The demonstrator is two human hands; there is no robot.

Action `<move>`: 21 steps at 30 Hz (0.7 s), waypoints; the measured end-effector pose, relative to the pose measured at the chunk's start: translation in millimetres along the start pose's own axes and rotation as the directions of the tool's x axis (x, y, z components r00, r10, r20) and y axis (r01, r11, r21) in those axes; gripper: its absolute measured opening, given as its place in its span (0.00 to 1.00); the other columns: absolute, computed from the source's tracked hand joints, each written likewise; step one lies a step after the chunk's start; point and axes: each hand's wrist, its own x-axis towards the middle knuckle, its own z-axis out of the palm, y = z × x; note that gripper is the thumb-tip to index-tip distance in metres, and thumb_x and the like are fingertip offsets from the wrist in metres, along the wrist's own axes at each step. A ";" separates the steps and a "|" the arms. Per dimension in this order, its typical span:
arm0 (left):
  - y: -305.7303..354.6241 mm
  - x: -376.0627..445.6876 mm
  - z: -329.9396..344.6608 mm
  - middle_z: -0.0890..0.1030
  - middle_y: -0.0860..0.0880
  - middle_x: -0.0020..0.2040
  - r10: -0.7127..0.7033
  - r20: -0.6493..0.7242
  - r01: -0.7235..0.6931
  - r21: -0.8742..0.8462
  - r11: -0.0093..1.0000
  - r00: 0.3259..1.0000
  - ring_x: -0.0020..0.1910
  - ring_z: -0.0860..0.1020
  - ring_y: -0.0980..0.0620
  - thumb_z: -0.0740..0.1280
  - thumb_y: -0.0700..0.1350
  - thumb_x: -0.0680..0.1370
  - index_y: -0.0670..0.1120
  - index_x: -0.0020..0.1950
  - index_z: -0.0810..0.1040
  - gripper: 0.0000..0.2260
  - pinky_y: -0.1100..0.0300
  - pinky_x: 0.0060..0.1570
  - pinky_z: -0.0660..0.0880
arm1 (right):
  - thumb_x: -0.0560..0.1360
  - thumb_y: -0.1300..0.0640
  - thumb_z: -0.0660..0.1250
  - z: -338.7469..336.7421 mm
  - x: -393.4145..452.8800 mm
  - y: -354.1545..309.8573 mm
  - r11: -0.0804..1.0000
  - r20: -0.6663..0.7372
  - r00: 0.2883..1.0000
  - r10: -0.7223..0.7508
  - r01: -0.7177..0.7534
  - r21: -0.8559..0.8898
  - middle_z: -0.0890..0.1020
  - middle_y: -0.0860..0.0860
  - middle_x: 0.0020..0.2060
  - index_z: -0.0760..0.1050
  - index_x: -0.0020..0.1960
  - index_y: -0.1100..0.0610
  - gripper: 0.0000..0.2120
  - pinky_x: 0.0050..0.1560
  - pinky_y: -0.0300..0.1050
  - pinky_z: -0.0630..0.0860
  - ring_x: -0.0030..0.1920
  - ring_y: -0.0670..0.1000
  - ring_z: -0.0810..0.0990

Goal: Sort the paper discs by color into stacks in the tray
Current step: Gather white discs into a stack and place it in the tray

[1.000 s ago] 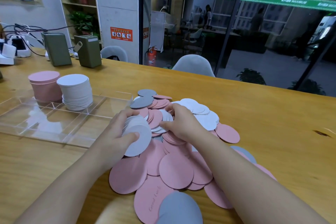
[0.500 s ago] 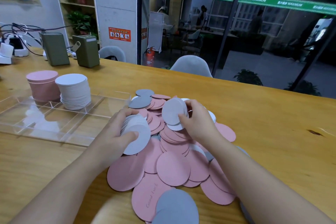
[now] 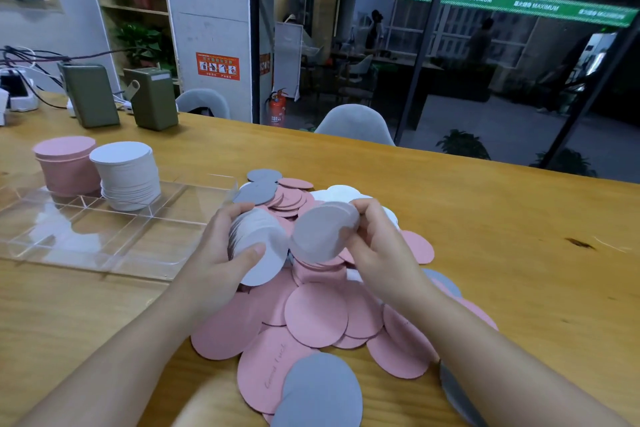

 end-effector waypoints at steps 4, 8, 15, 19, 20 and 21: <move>1.4 -1.3 0.6 0.72 0.58 0.63 0.069 0.037 -0.070 0.035 0.997 0.997 0.60 0.74 0.55 0.68 0.59 0.66 0.76 0.56 0.65 0.22 0.53 0.55 0.74 | 0.78 0.65 0.58 12.9 -6.7 -5.5 0.997 0.058 0.997 -0.045 0.049 -0.065 0.76 0.41 0.42 0.65 0.48 0.42 0.16 0.42 0.32 0.69 0.41 0.39 0.74; 0.9 -1.9 3.5 0.71 0.63 0.60 0.119 0.069 -0.128 0.157 0.979 0.991 0.55 0.72 0.65 0.70 0.52 0.71 0.75 0.58 0.64 0.24 0.69 0.51 0.68 | 0.79 0.62 0.59 22.2 -11.9 0.1 0.995 0.133 0.990 -0.034 0.047 -0.090 0.79 0.46 0.52 0.65 0.56 0.46 0.12 0.53 0.46 0.76 0.52 0.44 0.78; 2.3 -5.4 7.9 0.60 0.66 0.66 0.149 0.180 -0.201 0.323 0.925 0.972 0.64 0.57 0.77 0.66 0.52 0.74 0.66 0.65 0.58 0.24 0.84 0.57 0.53 | 0.78 0.59 0.59 28.9 -20.2 -0.8 0.976 0.221 0.975 -0.017 0.064 -0.209 0.67 0.37 0.66 0.54 0.74 0.46 0.27 0.62 0.36 0.67 0.62 0.41 0.70; 7.1 -5.9 8.9 0.52 0.71 0.64 0.134 0.235 -0.228 0.438 0.870 0.963 0.62 0.48 0.82 0.58 0.61 0.69 0.66 0.67 0.49 0.28 0.85 0.56 0.46 | 0.79 0.56 0.58 30.3 -21.7 -2.6 0.963 0.247 0.969 -0.018 0.083 -0.255 0.64 0.41 0.71 0.52 0.75 0.47 0.28 0.66 0.38 0.63 0.68 0.41 0.64; 8.1 -5.8 8.4 0.52 0.72 0.63 0.115 0.225 -0.211 0.470 0.857 0.968 0.61 0.47 0.83 0.55 0.63 0.66 0.67 0.67 0.46 0.31 0.85 0.56 0.44 | 0.79 0.56 0.58 31.5 -22.1 -2.8 0.958 0.263 0.964 -0.031 0.104 -0.268 0.63 0.41 0.72 0.52 0.76 0.48 0.28 0.67 0.36 0.61 0.70 0.40 0.62; 8.5 -6.0 8.1 0.53 0.70 0.62 0.088 0.212 -0.185 0.501 0.846 0.973 0.61 0.49 0.80 0.54 0.64 0.64 0.67 0.68 0.44 0.34 0.82 0.59 0.45 | 0.79 0.56 0.58 33.0 -22.8 -3.0 0.952 0.286 0.957 -0.040 0.123 -0.280 0.61 0.42 0.73 0.51 0.76 0.49 0.28 0.69 0.36 0.59 0.71 0.39 0.60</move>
